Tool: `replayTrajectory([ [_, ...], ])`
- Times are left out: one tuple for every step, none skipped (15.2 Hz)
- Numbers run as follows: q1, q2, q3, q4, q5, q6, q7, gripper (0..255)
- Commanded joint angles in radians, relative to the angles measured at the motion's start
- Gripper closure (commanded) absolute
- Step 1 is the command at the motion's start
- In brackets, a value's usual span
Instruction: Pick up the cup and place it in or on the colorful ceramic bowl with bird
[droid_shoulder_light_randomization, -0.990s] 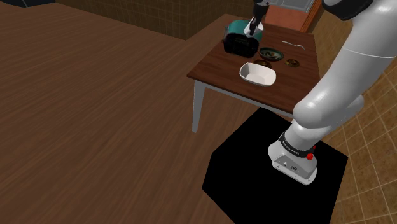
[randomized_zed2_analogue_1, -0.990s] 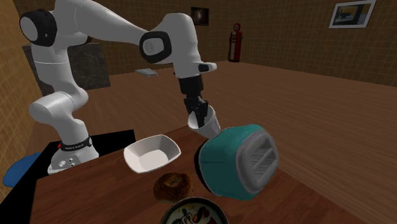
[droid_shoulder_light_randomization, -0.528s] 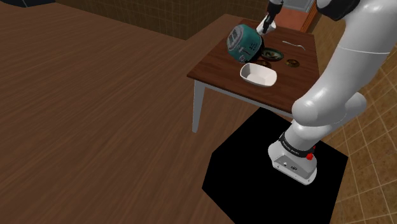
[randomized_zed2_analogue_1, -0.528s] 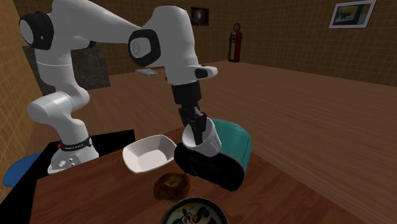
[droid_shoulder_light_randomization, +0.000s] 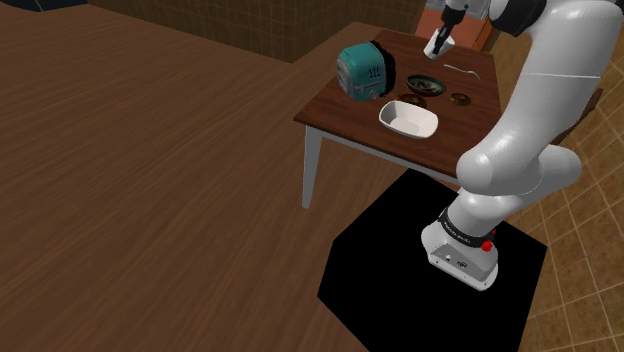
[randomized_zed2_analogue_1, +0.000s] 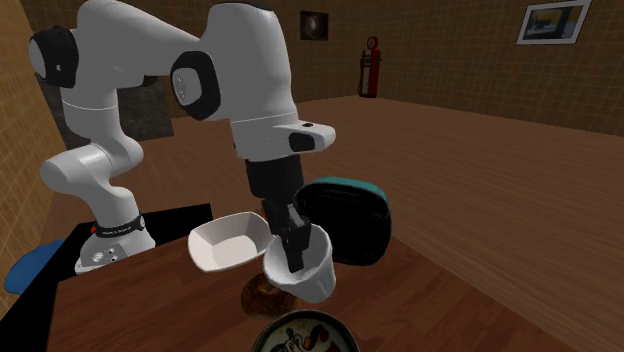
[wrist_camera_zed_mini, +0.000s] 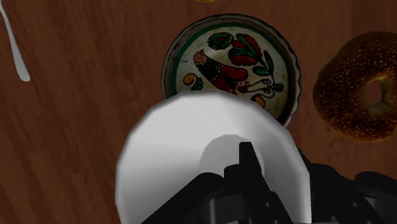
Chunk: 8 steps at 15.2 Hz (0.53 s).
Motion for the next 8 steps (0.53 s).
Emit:
replayTrajectory([
  [-0.027, 0.04, -0.003, 0.046, 0.02, -0.005, -0.033, 255],
  [-0.027, 0.042, -0.002, 0.034, 0.02, 0.008, -0.033, 255],
  [-0.026, 0.043, -0.001, 0.023, 0.021, 0.02, -0.033, 255],
  [-0.026, 0.045, -0.001, 0.012, 0.021, 0.033, -0.033, 255],
  [-0.026, 0.047, 0.0, 0.001, 0.022, 0.045, -0.033, 255],
  [-0.026, 0.049, 0.0, -0.009, 0.023, 0.058, -0.034, 255],
  [-0.025, 0.051, 0.001, -0.019, 0.023, 0.07, -0.034, 255],
  [-0.025, 0.054, 0.001, -0.029, 0.024, 0.082, -0.034, 255],
])
